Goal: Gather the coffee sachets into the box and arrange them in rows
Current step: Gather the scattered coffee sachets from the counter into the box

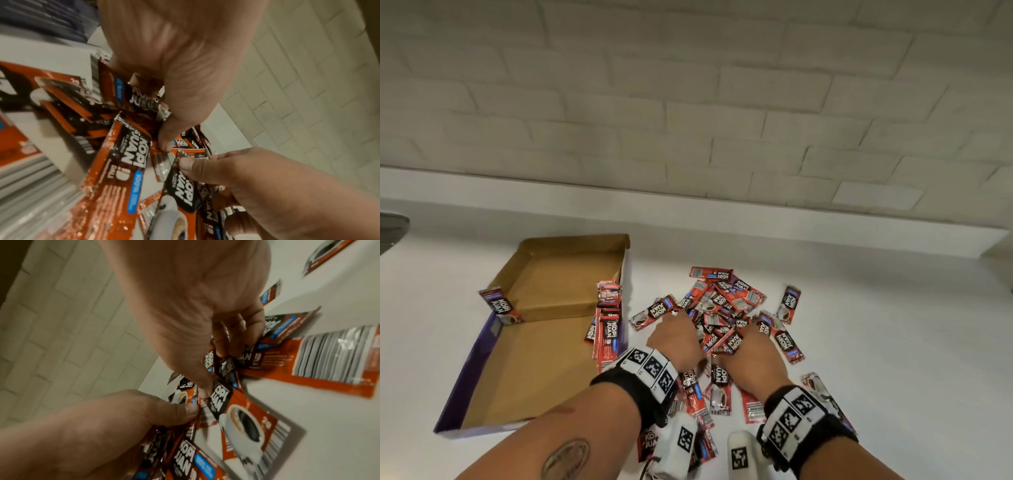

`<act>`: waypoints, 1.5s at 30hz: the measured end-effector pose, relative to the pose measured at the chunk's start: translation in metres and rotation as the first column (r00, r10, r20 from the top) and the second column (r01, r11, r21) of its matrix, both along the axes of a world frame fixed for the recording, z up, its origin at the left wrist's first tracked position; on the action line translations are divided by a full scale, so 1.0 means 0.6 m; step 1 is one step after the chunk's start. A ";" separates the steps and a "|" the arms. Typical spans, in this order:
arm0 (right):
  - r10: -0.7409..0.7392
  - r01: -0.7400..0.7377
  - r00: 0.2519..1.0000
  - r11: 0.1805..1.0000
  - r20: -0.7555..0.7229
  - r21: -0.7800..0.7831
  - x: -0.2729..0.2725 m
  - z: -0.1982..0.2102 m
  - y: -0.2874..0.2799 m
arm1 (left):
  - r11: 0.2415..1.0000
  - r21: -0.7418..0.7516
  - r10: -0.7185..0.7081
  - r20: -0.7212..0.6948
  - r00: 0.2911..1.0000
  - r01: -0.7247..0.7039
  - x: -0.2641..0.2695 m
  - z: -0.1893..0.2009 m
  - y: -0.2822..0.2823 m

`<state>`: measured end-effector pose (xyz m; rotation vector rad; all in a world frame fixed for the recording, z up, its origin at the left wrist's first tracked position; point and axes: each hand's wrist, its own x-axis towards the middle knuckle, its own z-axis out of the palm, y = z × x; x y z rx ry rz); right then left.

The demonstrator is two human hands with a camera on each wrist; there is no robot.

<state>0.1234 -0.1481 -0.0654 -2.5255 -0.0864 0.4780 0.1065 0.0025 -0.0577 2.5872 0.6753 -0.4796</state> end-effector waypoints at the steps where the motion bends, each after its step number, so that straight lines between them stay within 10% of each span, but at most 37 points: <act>1: -0.008 0.008 1.000 1.000 -0.014 0.020 0.002 -0.003 0.000 | 1.000 -0.015 -0.011 -0.002 1.000 0.011 -0.001 0.000 0.002; 15: -0.006 0.020 0.994 0.991 -0.107 0.135 0.025 0.000 -0.017 | 0.983 0.020 -0.182 0.172 0.968 0.182 -0.005 0.008 0.012; 24: -0.094 0.151 0.984 0.891 -0.153 0.427 0.030 0.055 -0.045 | 0.969 -0.248 0.064 0.243 0.968 -0.002 -0.022 0.049 0.056; 33: -0.149 0.178 0.984 0.782 -0.098 0.597 0.024 0.079 -0.031 | 0.629 -0.777 0.398 0.317 0.861 -0.005 -0.049 0.093 0.103; 45: -0.103 0.419 0.897 0.514 -0.431 0.749 0.002 0.078 0.007 | 0.481 -0.868 0.491 0.149 0.858 -0.125 -0.052 0.083 0.020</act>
